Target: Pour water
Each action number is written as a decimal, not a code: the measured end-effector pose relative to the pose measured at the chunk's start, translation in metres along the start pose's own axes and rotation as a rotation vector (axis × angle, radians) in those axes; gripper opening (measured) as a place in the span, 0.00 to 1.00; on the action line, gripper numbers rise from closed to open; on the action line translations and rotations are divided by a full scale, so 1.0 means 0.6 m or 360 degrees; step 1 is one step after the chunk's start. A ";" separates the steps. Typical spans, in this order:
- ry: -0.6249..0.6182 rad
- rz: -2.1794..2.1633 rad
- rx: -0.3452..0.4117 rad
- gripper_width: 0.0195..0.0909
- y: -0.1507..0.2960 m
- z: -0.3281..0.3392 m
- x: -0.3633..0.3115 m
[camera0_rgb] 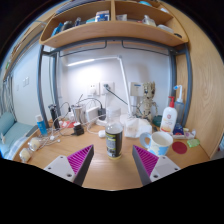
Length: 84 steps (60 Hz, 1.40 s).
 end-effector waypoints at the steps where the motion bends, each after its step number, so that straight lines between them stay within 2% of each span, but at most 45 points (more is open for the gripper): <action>1: -0.0008 0.0002 0.0016 0.86 0.000 -0.010 -0.003; 6: -0.0036 0.0019 0.0071 0.87 0.020 -0.067 -0.033; 15: -0.0060 -0.0030 0.0095 0.85 0.033 -0.130 -0.038; 19: -0.0115 -0.0004 0.0119 0.77 0.031 -0.161 -0.032; 22: -0.0162 0.0033 0.0143 0.67 0.026 -0.181 -0.028; 25: -0.0155 0.0050 0.0158 0.50 0.019 -0.197 -0.035; 26: -0.0145 0.0046 0.0167 0.37 0.016 -0.202 -0.040; 31: -0.0089 0.0010 0.0212 0.33 0.008 -0.209 -0.062; 38: 0.0007 -0.0010 0.0219 0.22 -0.006 -0.219 -0.095; 42: 0.0073 -0.0013 0.0218 0.15 -0.017 -0.260 -0.144; 47: 0.0165 -0.0111 0.0235 0.15 -0.035 -0.299 -0.158; 56: 0.0222 -0.0622 0.0067 0.15 -0.006 -0.293 -0.148; 64: 0.0366 -0.1415 0.0004 0.15 0.051 -0.274 -0.116; 71: 0.0359 -0.1911 -0.0079 0.15 0.078 -0.269 -0.073; 84: 0.0385 -0.2505 -0.0365 0.15 0.078 -0.268 -0.024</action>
Point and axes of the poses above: the point between the fingertips, and its own axes, seen from behind it with the camera up: x to the right, y up, z backward, against the way the camera looks, the point moved 10 cm from there along z, backward, against the way the camera looks, and after that the axes turned 15 degrees about -y, right-handed, at the moved point
